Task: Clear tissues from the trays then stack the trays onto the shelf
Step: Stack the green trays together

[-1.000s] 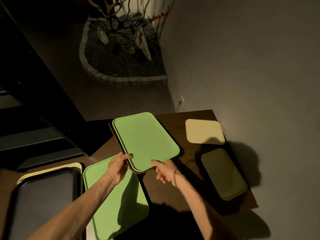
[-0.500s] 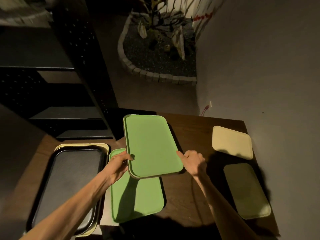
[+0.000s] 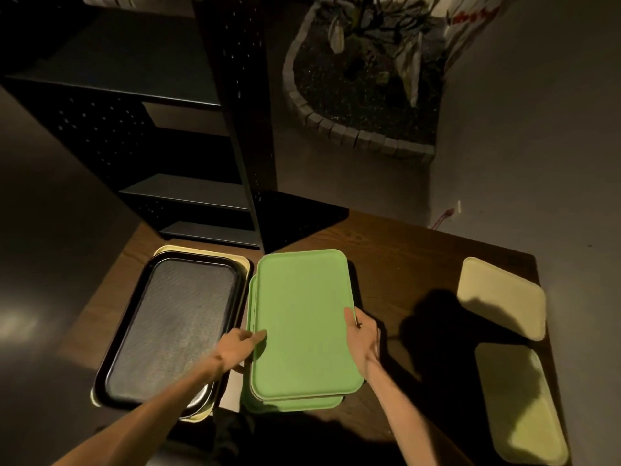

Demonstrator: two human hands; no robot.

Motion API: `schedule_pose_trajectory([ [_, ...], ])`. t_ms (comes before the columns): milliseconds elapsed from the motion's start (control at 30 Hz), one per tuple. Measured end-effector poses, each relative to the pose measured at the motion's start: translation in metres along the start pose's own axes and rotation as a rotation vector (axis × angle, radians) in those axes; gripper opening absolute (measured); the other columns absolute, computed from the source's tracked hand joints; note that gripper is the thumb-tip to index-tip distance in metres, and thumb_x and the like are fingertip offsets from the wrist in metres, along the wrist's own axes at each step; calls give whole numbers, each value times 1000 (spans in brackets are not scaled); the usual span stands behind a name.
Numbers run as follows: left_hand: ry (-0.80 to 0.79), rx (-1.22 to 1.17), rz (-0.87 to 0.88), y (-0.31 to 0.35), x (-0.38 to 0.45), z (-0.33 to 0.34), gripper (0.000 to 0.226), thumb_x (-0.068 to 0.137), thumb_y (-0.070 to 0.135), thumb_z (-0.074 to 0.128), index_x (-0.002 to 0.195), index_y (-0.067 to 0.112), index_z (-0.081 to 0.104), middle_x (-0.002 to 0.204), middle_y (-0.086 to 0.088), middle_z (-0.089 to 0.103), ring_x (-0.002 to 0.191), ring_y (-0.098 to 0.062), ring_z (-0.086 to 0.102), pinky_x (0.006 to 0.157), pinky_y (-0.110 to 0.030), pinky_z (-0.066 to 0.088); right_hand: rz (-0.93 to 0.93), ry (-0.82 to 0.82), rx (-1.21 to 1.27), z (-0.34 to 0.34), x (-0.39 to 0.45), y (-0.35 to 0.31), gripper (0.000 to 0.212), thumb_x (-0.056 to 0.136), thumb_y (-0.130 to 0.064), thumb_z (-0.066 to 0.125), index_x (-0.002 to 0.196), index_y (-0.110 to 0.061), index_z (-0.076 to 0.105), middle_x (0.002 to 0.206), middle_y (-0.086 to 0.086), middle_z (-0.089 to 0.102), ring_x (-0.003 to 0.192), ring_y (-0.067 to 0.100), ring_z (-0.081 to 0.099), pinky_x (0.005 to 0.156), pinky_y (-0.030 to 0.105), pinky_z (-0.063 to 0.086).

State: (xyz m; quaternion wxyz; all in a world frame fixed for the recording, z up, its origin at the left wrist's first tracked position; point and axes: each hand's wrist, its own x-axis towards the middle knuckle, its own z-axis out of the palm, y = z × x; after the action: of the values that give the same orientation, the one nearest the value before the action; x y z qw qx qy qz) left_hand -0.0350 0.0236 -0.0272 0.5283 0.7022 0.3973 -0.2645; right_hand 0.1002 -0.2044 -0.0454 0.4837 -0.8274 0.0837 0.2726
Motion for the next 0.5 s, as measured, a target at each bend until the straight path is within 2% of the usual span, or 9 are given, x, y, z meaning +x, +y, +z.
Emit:
schedule_pose_trajectory([
  [33, 12, 89, -11, -4, 0, 1, 35, 99, 45, 48, 92, 15, 64, 85, -7, 67, 76, -19, 68, 54, -26, 58, -3, 3, -21, 5, 2, 6, 26, 99, -34, 56, 116, -24, 72, 108, -9, 75, 103, 16, 70, 91, 34, 57],
  [100, 84, 277, 13, -13, 2, 6, 45, 101, 46, 38, 98, 9, 63, 75, -4, 64, 63, -17, 67, 49, -23, 55, -16, 50, -88, 14, 6, 18, 23, 96, -32, 60, 110, -22, 75, 102, 1, 75, 95, 21, 68, 81, 31, 54],
  [133, 135, 387, 35, -17, 4, 9, 48, 102, 47, 34, 97, 9, 62, 76, -5, 66, 64, -20, 68, 53, -25, 55, -32, 78, -137, 17, 6, 21, 22, 96, -30, 61, 108, -20, 76, 102, 8, 73, 92, 24, 66, 74, 28, 48],
  [167, 179, 489, 54, -21, 5, 11, 50, 102, 48, 30, 96, 11, 63, 82, -8, 69, 72, -24, 70, 62, -29, 55, -45, 96, -185, 20, 6, 23, 21, 96, -28, 61, 107, -18, 77, 102, 12, 71, 91, 25, 63, 70, 27, 41],
  [233, 222, 620, 51, -26, 8, 15, 52, 103, 45, 27, 102, 10, 65, 103, -15, 72, 94, -32, 70, 81, -37, 53, -58, 83, -330, 23, 7, 26, 25, 98, -25, 57, 117, -17, 72, 109, 13, 66, 97, 29, 62, 72, 29, 41],
  [300, 212, 719, 1, -27, 10, 16, 48, 104, 39, 28, 115, 7, 62, 118, -17, 67, 107, -33, 66, 88, -39, 51, -66, 6, -535, 24, 6, 31, 33, 101, -23, 49, 132, -20, 60, 118, 12, 58, 106, 31, 60, 83, 32, 45],
  [367, 210, 783, -43, -26, 13, 17, 41, 104, 31, 29, 121, 7, 57, 125, -16, 63, 113, -32, 63, 92, -38, 50, -61, -59, -631, 25, 5, 37, 36, 102, -25, 42, 137, -25, 51, 122, 11, 62, 107, 33, 62, 87, 36, 48],
  [500, 147, 784, -106, -27, 20, 14, 38, 103, 25, 30, 123, 6, 56, 123, -12, 64, 109, -28, 66, 88, -35, 54, -70, -70, -750, 24, 7, 42, 28, 102, -31, 38, 125, -25, 53, 110, 13, 72, 100, 37, 68, 83, 42, 56],
])
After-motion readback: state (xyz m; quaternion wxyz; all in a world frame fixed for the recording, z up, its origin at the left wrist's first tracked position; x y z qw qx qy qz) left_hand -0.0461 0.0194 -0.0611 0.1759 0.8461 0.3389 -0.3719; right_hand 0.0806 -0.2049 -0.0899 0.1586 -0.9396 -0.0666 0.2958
